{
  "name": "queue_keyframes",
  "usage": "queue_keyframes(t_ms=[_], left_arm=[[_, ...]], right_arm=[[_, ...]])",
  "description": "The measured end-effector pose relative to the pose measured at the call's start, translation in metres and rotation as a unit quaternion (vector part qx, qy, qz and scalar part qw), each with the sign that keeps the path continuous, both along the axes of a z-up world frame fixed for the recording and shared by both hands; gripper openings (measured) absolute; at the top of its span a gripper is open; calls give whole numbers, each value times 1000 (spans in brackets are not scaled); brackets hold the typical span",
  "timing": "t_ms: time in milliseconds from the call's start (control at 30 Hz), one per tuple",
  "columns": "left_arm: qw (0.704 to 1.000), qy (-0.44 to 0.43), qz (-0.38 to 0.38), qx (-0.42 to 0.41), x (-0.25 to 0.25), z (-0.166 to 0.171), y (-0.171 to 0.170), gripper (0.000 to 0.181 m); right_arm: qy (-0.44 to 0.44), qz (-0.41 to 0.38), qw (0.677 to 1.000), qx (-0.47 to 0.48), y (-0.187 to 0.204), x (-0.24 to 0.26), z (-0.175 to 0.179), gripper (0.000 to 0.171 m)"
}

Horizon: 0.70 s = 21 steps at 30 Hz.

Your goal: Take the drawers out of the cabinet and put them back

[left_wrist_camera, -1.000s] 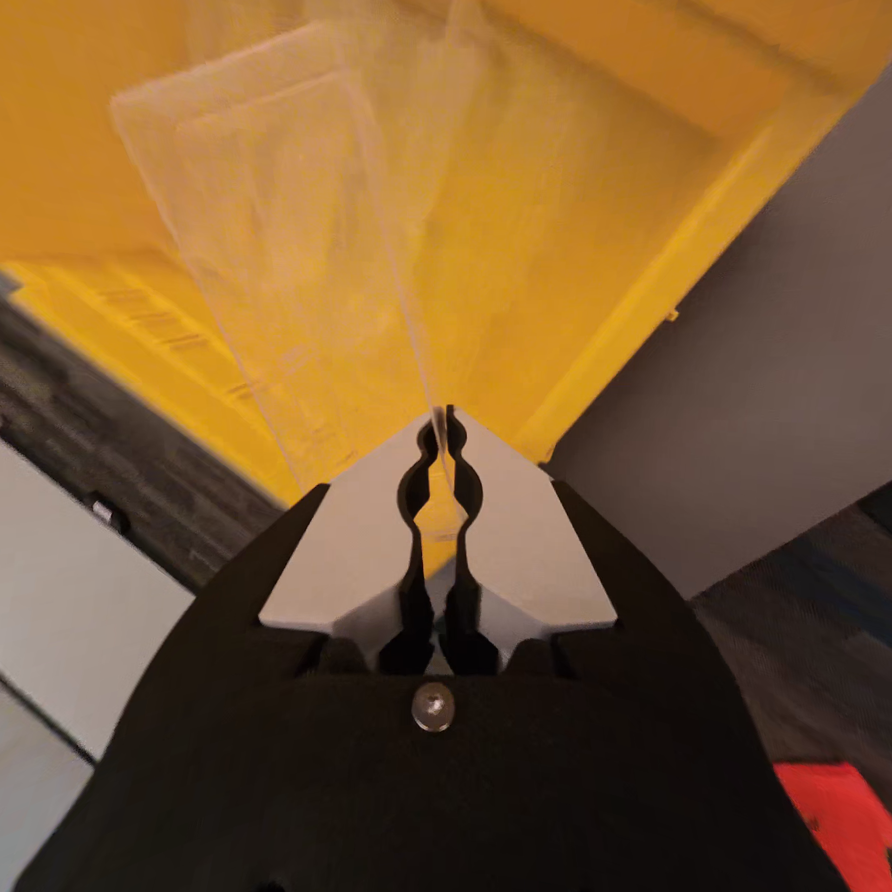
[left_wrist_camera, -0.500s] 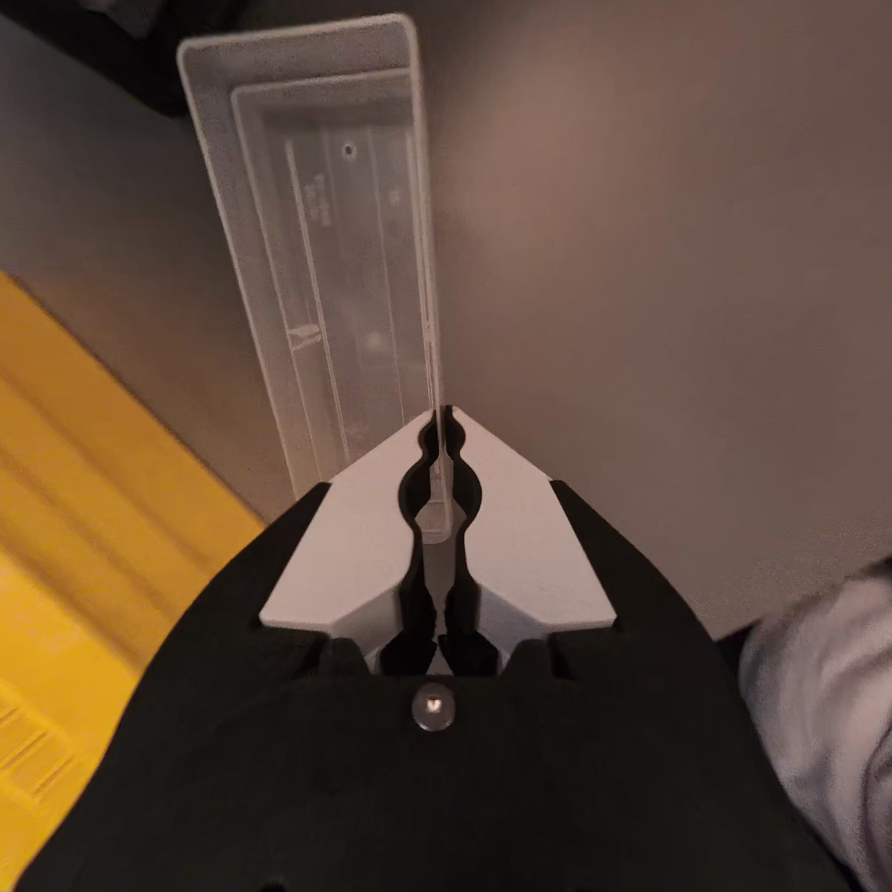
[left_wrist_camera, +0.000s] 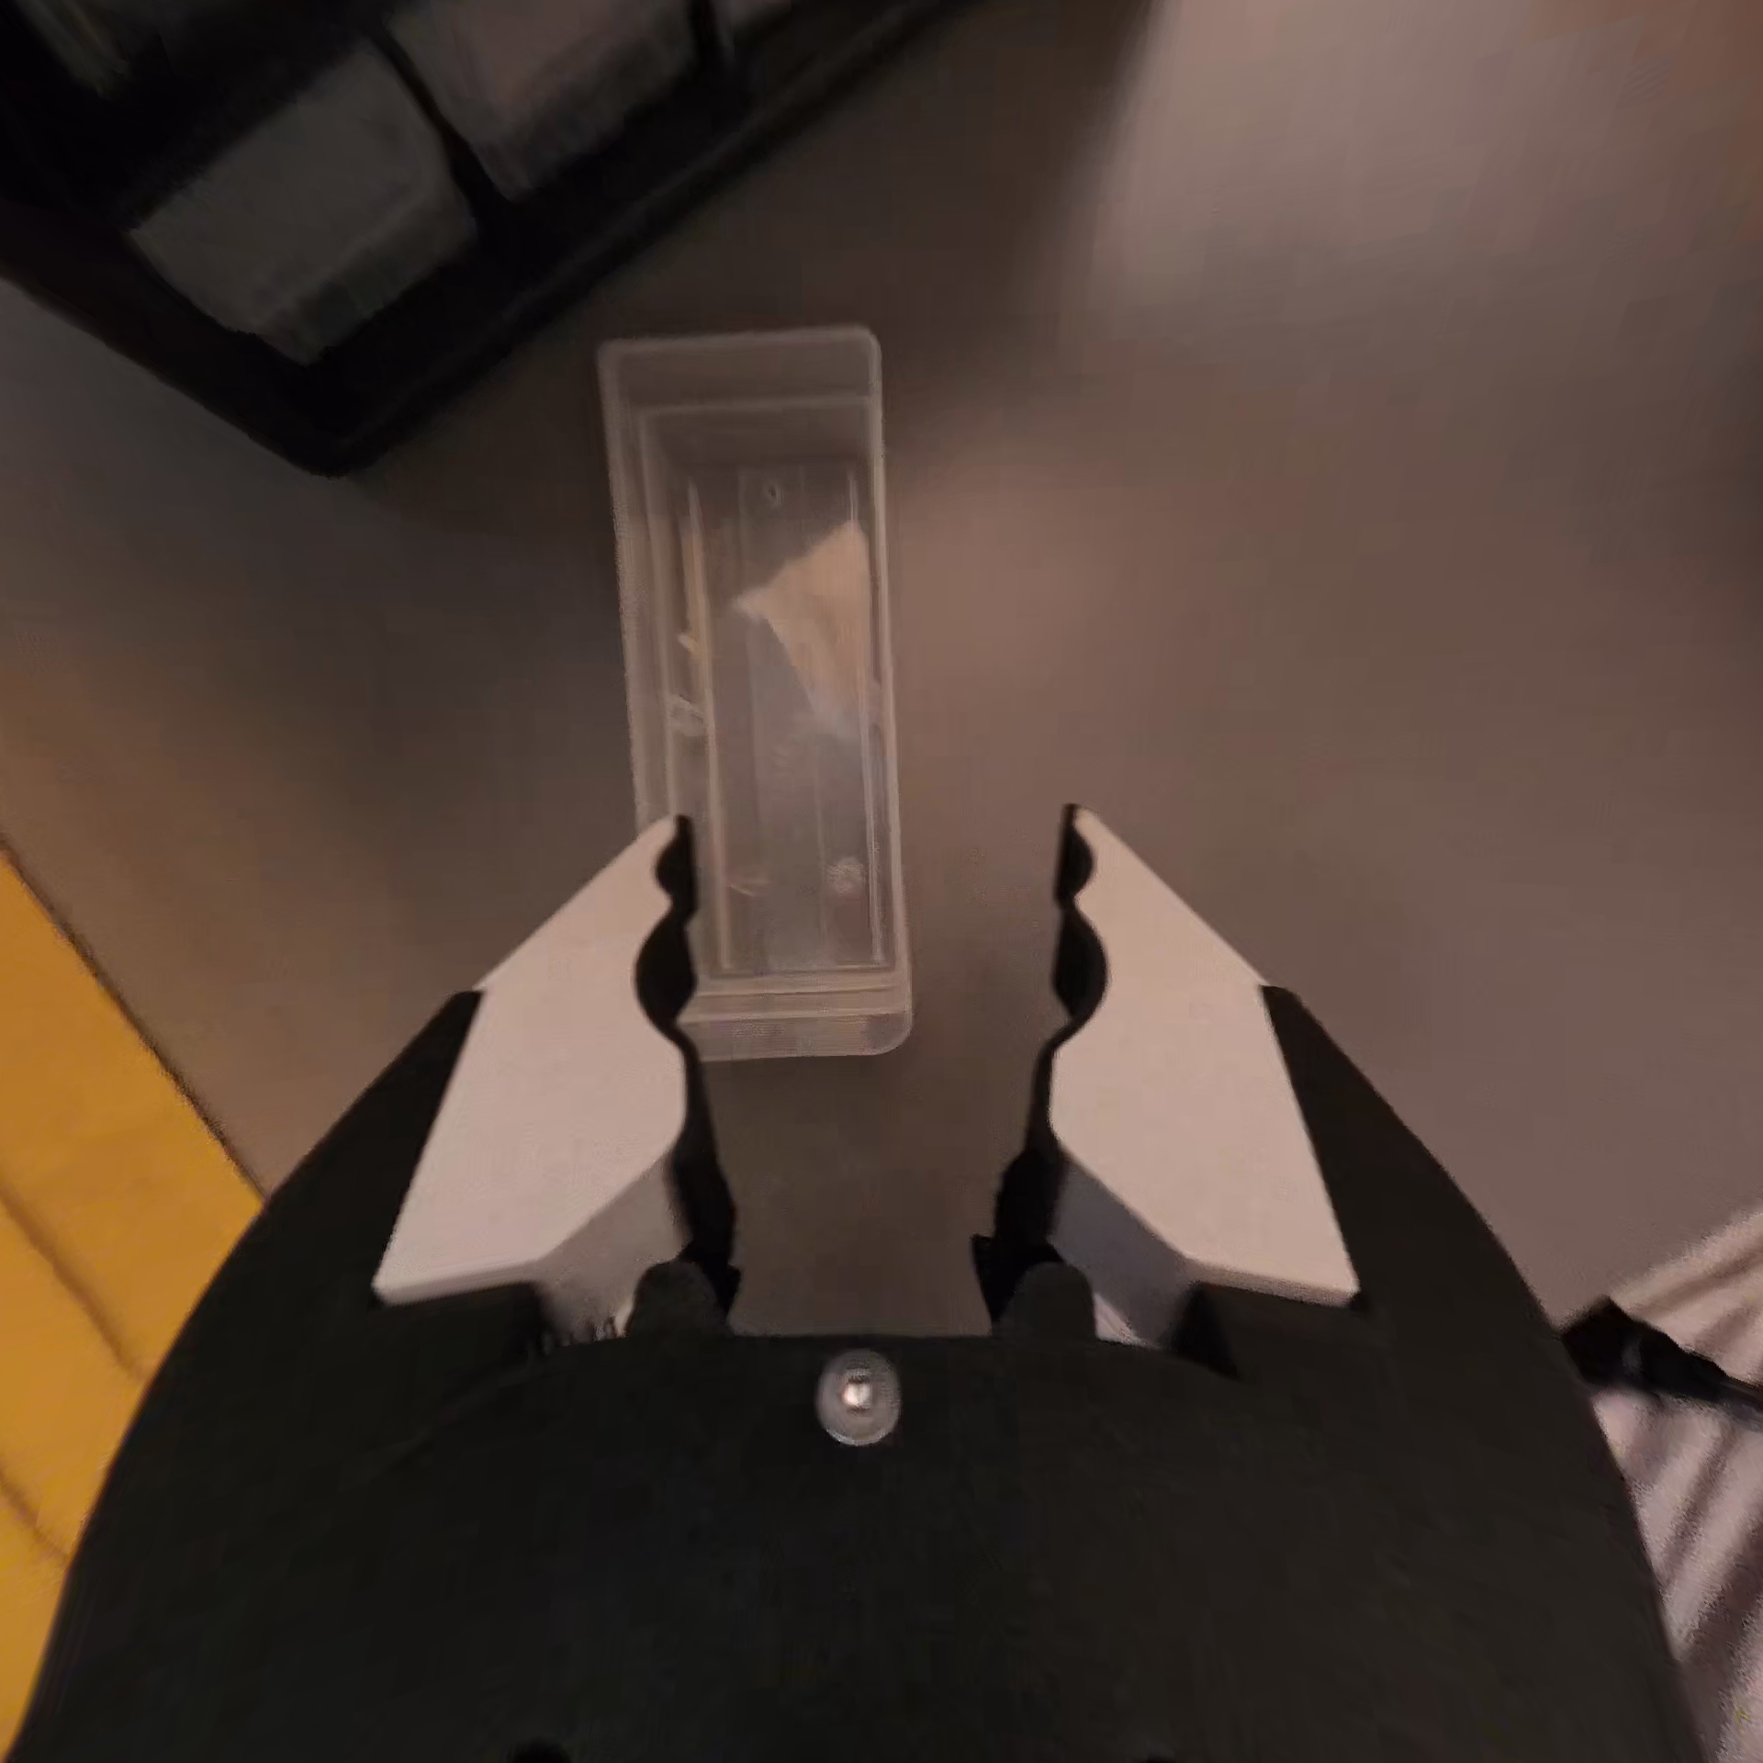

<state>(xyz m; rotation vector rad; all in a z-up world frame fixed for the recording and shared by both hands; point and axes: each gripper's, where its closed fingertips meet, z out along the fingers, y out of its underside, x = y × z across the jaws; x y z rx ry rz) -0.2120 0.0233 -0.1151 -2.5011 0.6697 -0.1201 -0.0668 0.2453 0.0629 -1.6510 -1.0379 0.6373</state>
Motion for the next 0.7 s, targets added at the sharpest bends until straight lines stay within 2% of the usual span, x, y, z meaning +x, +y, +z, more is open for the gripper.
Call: queue_keyframes(t_ms=[33,133,367,400,467,567,700], left_arm=[[1000,12,15,22,-8,3,3,85],[997,45,55,40,-31,-3,10,91],[998,20,64,-5,-26,-30,6,97],[998,23,63,-12,-26,-33,4,93],[998,30,53,-20,-24,-38,3,68],[998,33,51,-29,-25,-39,3,65],[998,-23,59,-19,-18,-22,9,63]], right_arm=[[2,1,1000,-1,0,0,0,0],[7,4,1000,-4,0,0,0,0],[14,6,1000,-6,0,0,0,0],[13,6,1000,-6,0,0,0,0],[13,5,1000,-7,0,0,0,0],[15,7,1000,-9,0,0,0,0],[25,13,999,-14,0,0,0,0]])
